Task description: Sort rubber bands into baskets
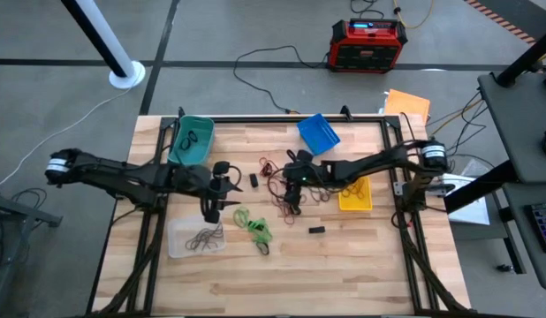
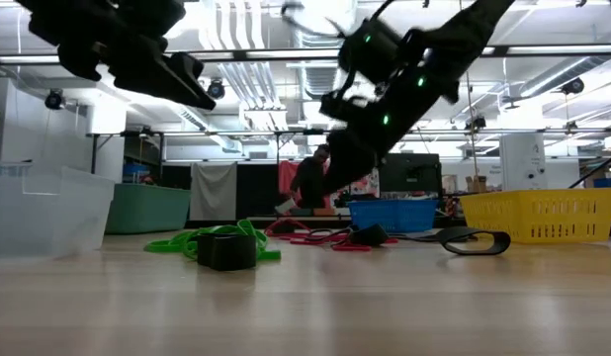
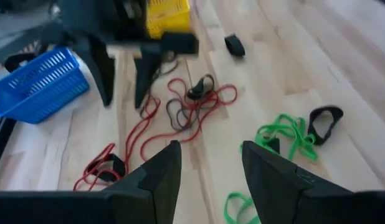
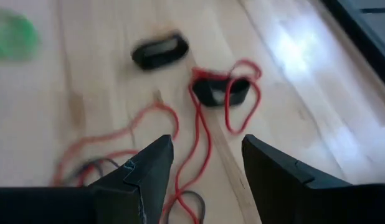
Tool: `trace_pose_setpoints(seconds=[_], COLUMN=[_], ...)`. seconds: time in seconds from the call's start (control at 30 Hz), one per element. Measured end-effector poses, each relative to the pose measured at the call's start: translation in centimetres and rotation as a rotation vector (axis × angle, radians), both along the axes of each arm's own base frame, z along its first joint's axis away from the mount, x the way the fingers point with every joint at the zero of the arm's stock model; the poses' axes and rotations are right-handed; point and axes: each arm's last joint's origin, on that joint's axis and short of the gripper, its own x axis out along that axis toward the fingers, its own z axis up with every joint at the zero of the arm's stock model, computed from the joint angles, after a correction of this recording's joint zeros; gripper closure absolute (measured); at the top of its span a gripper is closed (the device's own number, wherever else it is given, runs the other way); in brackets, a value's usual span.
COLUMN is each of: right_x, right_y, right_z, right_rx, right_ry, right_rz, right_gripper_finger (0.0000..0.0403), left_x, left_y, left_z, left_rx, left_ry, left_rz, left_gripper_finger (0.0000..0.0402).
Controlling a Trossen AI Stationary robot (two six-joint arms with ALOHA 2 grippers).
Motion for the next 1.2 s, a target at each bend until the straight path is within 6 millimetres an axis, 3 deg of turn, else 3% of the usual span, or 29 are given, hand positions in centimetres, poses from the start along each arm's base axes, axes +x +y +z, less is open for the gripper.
trace_pose_setpoints(seconds=[0.3, 0.53, 0.67, 0.83, 0.97, 1.2], right_x=[2.3, 3.8, 4.1, 4.0, 4.1, 3.8], right_y=[-1.3, -2.8, -2.9, -2.8, -2.7, -1.3], right_z=[-3.9, -5.2, -6.4, -7.3, -6.7, -2.8], right_rx=[0.005, 0.073, 0.113, 0.109, 0.105, 0.053], right_ry=[0.080, 0.100, 0.143, 0.176, 0.160, 0.103], right_rz=[-0.075, -0.091, -0.030, 0.001, 0.008, 0.083], right_gripper_finger=[0.0216, 0.0225, 0.0275, 0.0376, 0.0391, 0.0394], left_x=[-1.2, -1.2, -0.9, -0.6, -0.5, -0.4], left_y=[0.2, 0.3, 0.3, 0.3, 0.2, 0.2], left_z=[-0.9, -1.5, -1.1, -0.2, 0.1, 0.1], left_rx=[-0.050, -0.052, -0.072, -0.050, -0.036, -0.051], left_ry=[-0.040, -0.091, -0.168, -0.223, -0.258, -0.260], left_rz=[0.072, 0.118, 0.121, 0.106, 0.098, 0.105], left_gripper_finger=[0.0247, 0.0247, 0.0247, 0.0247, 0.0247, 0.0247])
